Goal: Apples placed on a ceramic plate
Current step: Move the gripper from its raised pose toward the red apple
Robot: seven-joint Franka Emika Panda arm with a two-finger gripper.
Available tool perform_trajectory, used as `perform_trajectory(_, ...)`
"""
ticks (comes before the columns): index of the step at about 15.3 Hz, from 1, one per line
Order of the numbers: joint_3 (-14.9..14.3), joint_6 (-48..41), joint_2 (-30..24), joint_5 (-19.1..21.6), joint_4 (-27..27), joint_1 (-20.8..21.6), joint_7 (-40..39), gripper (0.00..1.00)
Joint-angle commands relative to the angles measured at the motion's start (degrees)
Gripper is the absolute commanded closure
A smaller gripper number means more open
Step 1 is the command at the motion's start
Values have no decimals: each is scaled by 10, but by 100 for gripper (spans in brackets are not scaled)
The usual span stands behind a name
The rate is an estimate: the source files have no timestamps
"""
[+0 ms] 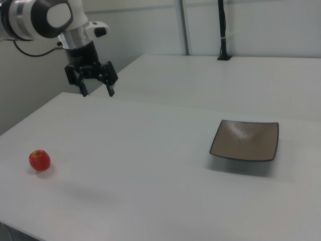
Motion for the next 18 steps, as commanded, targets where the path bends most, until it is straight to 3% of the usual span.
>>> perform_trajectory(1,-8,-19,-9,26,1,35,-5,0)
perform_trajectory(7,-4,-56,-16,88,38,90,54,0)
perform_trajectory(12,-3,-53,-16,91,38,158,76,0)
perform_trajectory(18,79,-41,1,90,23,173,77,0)
